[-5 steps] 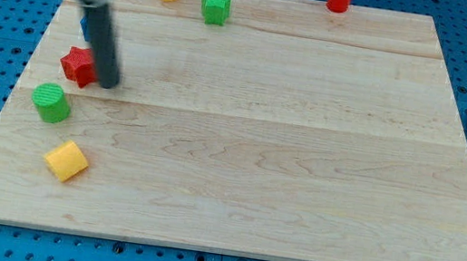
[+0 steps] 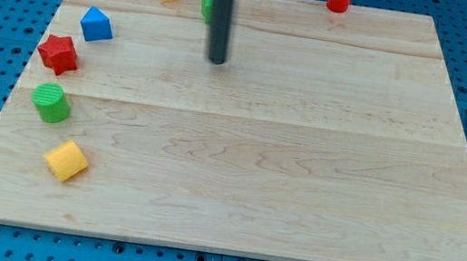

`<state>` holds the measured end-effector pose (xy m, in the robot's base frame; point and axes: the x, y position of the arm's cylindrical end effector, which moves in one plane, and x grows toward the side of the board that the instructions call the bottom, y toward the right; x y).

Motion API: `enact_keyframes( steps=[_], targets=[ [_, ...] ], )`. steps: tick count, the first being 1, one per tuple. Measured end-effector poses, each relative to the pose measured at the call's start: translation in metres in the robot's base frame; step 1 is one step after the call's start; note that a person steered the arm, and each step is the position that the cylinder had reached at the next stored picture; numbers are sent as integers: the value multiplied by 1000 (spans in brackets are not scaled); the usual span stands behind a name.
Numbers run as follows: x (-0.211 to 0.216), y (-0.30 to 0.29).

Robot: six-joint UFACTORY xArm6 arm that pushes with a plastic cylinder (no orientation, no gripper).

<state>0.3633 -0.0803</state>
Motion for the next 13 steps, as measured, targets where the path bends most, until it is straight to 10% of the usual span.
enact_keyframes(
  steps=[1, 2, 4, 8, 10, 11, 13],
  targets=[
    [-5, -30],
    [-93, 135],
    [-103, 183],
    [-27, -20],
    [-75, 237],
    [-61, 275],
    [14, 157]
  ],
)
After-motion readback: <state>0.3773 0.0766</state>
